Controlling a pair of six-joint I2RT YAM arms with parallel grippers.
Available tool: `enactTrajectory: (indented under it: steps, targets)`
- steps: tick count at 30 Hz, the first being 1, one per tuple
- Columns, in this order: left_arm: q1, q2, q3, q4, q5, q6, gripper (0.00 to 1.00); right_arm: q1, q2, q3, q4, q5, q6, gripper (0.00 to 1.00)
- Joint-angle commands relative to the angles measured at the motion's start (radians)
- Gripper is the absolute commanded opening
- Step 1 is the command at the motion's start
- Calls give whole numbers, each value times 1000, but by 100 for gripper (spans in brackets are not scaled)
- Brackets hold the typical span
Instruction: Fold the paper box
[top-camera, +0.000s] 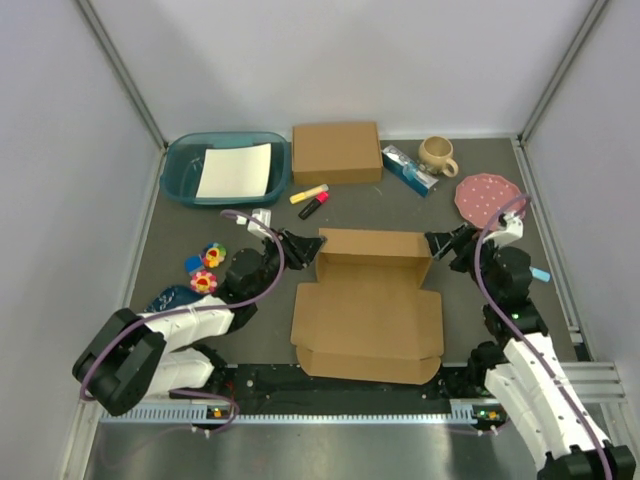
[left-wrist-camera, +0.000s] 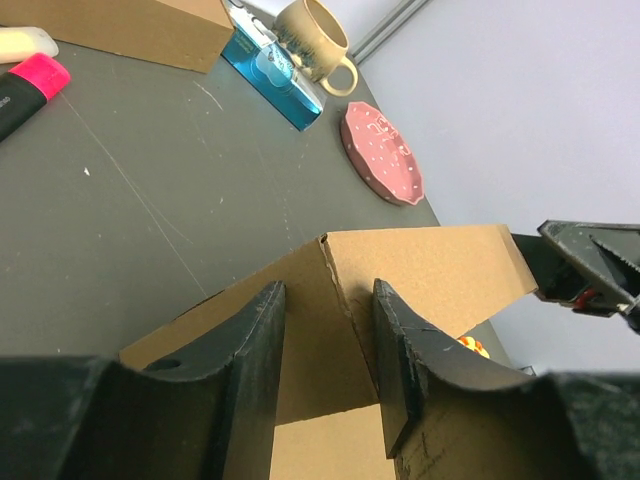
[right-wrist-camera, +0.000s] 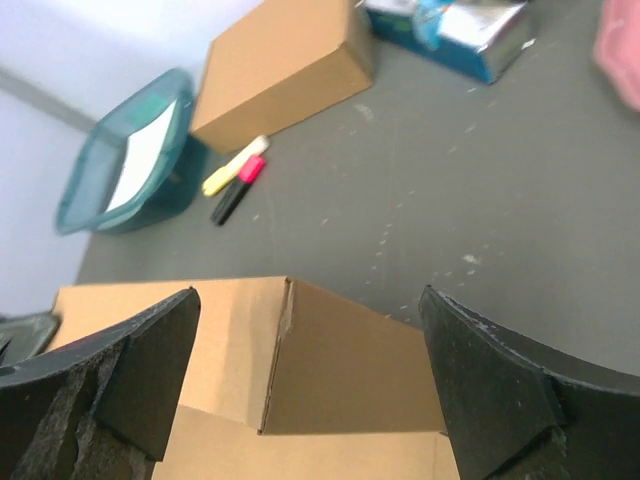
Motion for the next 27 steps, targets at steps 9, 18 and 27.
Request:
enactTrajectory:
  steps: [9,18,27]
  targets:
    - [-20,52,-28,-364,57,77,39,-100,102,-176,476,-474,183,75]
    - [-19,59,-14,-367,60,82,39,-144,63,-186,472,-440,183,74]
    - [-20,85,-3,-349,74,74,39,-170,198,-185,493,-483,172,65]
